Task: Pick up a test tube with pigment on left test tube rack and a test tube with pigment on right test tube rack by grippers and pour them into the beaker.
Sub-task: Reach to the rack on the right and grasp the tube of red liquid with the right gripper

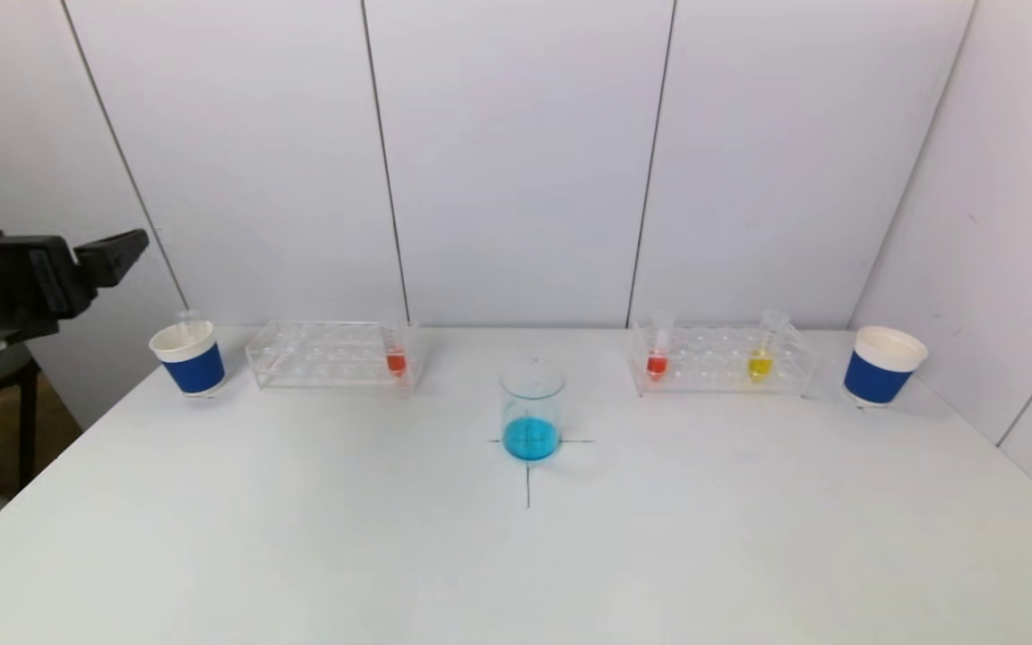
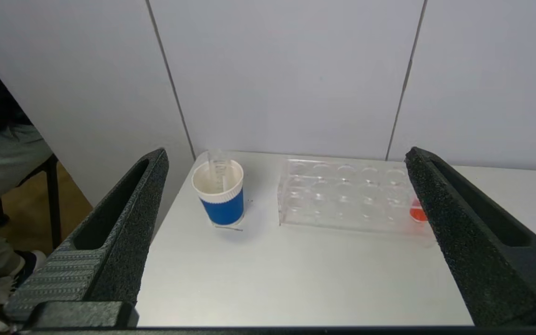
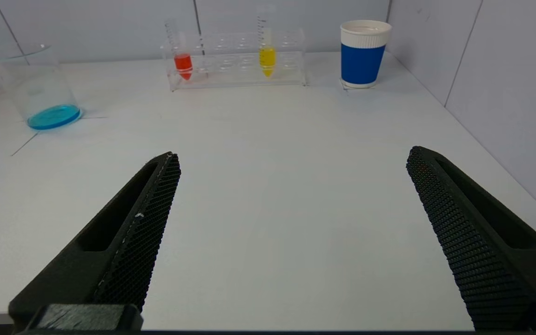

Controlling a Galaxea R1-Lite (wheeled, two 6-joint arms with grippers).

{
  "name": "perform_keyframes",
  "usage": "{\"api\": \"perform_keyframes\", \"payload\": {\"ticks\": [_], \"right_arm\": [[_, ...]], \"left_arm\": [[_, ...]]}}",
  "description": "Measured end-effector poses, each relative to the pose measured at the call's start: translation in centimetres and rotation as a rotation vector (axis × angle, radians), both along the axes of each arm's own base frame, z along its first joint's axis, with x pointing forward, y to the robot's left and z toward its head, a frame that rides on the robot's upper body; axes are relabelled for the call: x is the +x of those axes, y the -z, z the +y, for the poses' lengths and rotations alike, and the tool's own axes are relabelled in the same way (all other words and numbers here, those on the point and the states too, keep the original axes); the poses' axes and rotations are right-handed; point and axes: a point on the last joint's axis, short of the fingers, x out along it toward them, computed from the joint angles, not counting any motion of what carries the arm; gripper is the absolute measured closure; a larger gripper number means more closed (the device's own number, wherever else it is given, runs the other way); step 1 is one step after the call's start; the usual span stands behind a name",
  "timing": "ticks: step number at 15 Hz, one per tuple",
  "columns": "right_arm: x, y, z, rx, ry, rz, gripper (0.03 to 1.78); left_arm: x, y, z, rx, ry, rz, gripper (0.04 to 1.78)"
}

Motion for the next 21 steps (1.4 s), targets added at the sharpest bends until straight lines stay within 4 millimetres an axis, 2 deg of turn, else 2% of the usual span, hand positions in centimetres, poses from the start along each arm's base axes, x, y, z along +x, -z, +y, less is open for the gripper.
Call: {"api": "perform_keyframes", "payload": {"ticks": [6, 11, 16, 19, 21], "right_arm": [[0.0, 0.0, 0.0, 0.0, 0.0, 0.0, 0.04], [0.0, 0.0, 0.0, 0.0, 0.0, 0.0, 0.04], [0.0, 0.0, 0.0, 0.0, 0.0, 0.0, 0.04], [0.0, 0.0, 0.0, 0.0, 0.0, 0.0, 0.04], [0.0, 0.0, 0.0, 0.0, 0.0, 0.0, 0.04]], "left_arm": [[-10.3, 2.9, -0.5, 0.008, 0.007, 0.019, 0.04], [-16.8, 7.1, -0.9, -0.011, 0.06, 0.097, 0.04], [-20.8, 11.1, -1.2, -0.025, 0.106, 0.155, 0.04], [-21.6, 13.9, -1.2, -0.025, 0.131, 0.17, 0.04], [-21.9, 14.8, -1.2, -0.021, 0.142, 0.158, 0.04]]}}
